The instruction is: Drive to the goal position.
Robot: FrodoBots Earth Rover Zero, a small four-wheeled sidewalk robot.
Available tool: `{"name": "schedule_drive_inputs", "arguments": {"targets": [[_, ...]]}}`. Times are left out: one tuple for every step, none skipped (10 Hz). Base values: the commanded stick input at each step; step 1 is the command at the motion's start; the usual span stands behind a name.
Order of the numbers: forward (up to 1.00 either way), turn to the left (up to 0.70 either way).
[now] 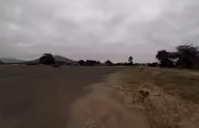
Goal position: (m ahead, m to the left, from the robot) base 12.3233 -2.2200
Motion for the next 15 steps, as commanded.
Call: {"name": "schedule_drive_inputs", "arguments": {"targets": [[0.85,-0.05],[0.85,-0.10],[0.85,-0.16],[0.85,-0.02],[0.85,0.00],[0.85,0.00],[0.85,-0.01],[0.85,-0.03],[0.85,-0.13],[0.85,-0.19],[0.85,-0.09],[0.85,-0.25],[0.85,-0.11],[0.85,0.00],[0.85,0.00]]}}
